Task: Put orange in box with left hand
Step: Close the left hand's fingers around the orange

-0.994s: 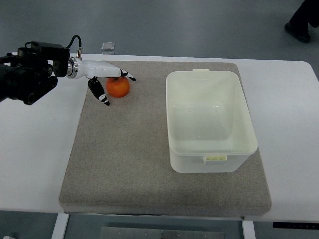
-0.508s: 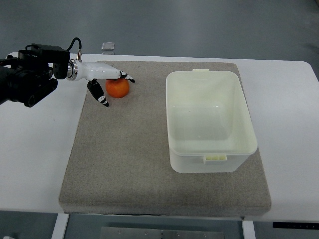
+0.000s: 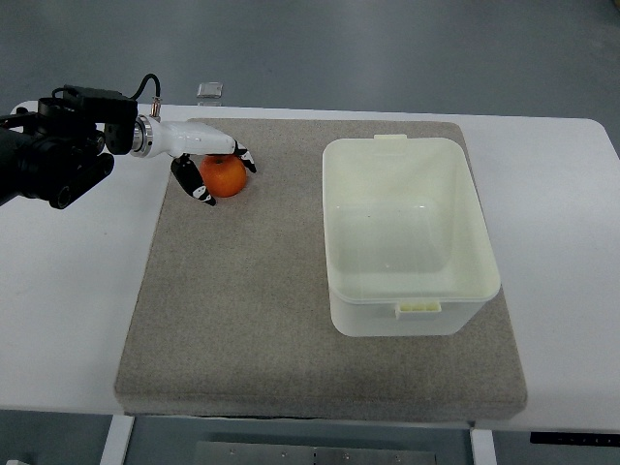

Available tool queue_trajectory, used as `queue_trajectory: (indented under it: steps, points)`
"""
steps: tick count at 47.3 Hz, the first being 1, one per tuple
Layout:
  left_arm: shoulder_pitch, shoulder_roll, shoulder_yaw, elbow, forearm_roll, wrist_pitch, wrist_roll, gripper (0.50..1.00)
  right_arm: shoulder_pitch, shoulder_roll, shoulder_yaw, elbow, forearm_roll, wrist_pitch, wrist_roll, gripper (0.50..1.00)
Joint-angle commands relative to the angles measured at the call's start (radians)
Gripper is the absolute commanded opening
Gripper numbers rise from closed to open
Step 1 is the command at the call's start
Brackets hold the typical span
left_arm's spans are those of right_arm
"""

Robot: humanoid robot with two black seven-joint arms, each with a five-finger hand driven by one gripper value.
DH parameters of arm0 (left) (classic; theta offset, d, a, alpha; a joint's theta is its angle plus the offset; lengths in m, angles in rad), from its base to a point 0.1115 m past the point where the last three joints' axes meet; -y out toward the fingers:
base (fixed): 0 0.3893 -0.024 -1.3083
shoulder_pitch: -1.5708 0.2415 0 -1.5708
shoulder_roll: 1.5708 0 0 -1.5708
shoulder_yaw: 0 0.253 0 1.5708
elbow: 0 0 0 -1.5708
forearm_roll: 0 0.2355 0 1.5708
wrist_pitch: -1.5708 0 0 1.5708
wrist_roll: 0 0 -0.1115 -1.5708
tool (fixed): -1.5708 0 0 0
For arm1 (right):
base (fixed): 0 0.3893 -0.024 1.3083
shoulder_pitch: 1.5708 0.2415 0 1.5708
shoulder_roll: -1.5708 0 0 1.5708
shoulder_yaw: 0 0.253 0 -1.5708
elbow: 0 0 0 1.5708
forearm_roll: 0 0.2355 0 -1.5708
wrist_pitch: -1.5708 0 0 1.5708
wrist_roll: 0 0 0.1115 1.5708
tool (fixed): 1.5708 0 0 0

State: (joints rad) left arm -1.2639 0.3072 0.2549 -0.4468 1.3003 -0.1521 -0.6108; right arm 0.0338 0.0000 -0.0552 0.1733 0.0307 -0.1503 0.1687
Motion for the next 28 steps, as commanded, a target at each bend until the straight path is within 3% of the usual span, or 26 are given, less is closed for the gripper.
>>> queue_trajectory:
  steps: [1, 3, 6, 28]
  points:
    - [-0.002, 0.0, 0.0, 0.0, -0.001, 0.0, 0.0, 0.733, 0.0, 0.0, 0.0, 0.0, 0.0, 0.0, 0.0, 0.926]
    - [-0.002, -0.003, 0.0, 0.0, 0.001, 0.0, 0.0, 0.656, 0.0, 0.0, 0.0, 0.0, 0.0, 0.0, 0.0, 0.926]
    - [-0.002, -0.005, 0.001, 0.0, 0.008, 0.0, 0.0, 0.5, 0.0, 0.0, 0.0, 0.0, 0.0, 0.0, 0.0, 0.926]
    - [-0.017, -0.003, 0.003, 0.014, -0.013, 0.0, 0.0, 0.5, 0.0, 0.0, 0.0, 0.0, 0.0, 0.0, 0.0, 0.926]
